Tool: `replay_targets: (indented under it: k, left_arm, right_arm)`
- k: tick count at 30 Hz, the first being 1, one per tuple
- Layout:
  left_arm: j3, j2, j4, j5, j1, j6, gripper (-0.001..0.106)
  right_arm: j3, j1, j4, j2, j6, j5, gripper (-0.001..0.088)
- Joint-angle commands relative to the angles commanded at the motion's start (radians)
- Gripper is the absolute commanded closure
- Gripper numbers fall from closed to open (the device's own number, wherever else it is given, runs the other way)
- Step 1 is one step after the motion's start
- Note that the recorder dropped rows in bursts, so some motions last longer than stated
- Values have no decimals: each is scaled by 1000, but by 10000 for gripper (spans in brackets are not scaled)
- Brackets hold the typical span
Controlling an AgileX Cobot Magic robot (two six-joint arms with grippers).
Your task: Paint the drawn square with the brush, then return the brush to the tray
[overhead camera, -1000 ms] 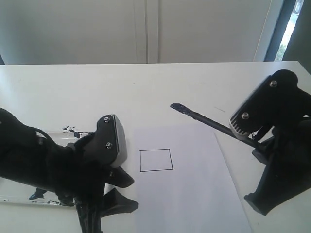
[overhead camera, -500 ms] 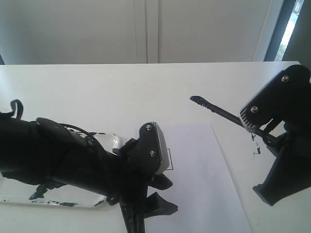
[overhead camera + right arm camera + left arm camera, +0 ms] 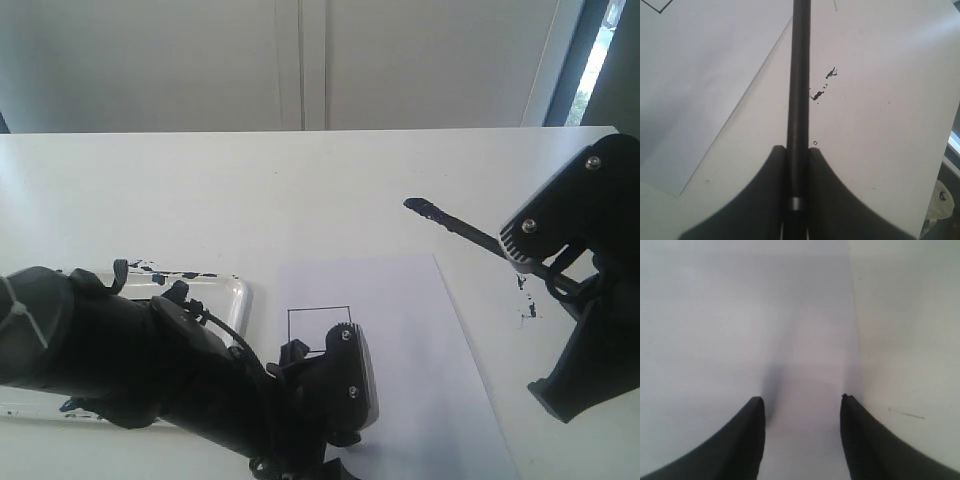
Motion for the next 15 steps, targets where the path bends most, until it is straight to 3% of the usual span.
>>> replay_targets:
  k: [15]
  left_arm:
    - [35,-2,172,-12,0,-6,534]
  right_arm:
    - [0,0,0,-2,0,0,868]
